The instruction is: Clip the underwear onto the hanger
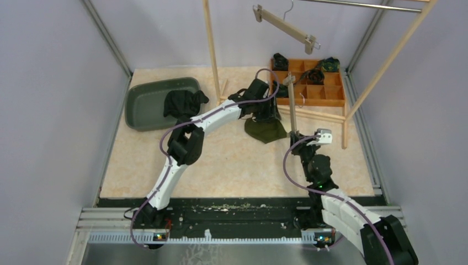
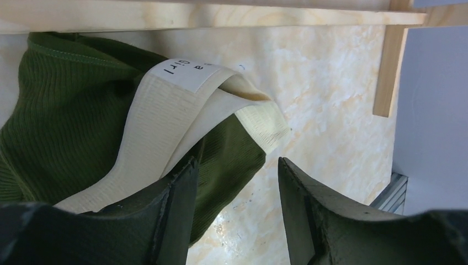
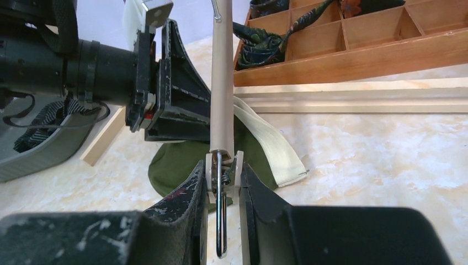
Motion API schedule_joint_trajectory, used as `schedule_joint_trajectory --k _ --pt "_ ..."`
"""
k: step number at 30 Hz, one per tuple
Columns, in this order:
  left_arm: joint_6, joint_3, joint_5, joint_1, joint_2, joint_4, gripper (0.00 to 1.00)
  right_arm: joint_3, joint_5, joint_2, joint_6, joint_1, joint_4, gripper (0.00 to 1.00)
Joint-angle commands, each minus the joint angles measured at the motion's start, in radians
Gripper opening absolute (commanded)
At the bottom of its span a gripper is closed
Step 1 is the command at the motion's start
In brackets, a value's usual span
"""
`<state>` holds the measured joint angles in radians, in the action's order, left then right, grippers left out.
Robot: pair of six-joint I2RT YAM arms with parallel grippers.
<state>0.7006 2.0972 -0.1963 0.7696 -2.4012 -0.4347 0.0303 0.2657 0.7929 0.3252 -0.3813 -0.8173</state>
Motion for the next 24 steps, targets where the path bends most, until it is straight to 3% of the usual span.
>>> schedule_joint_trajectory --k 1,11,19,24 --pt "0.008 -0.061 0.008 0.004 0.061 0.048 0.61 0.015 0.013 -0.037 0.001 0.007 -0.027 0.0" --pt "-0.014 -0.214 0.073 0.044 0.232 0.118 0.61 0.023 0.034 -0.038 -0.008 0.015 -0.017 0.0" --pt "-0.031 -0.265 0.074 0.077 0.28 0.114 0.61 0.014 0.092 -0.056 0.01 0.026 -0.028 0.0" --pt "0.015 -0.456 0.053 0.087 0.33 0.186 0.61 0.058 0.076 -0.073 0.044 0.053 0.07 0.0"
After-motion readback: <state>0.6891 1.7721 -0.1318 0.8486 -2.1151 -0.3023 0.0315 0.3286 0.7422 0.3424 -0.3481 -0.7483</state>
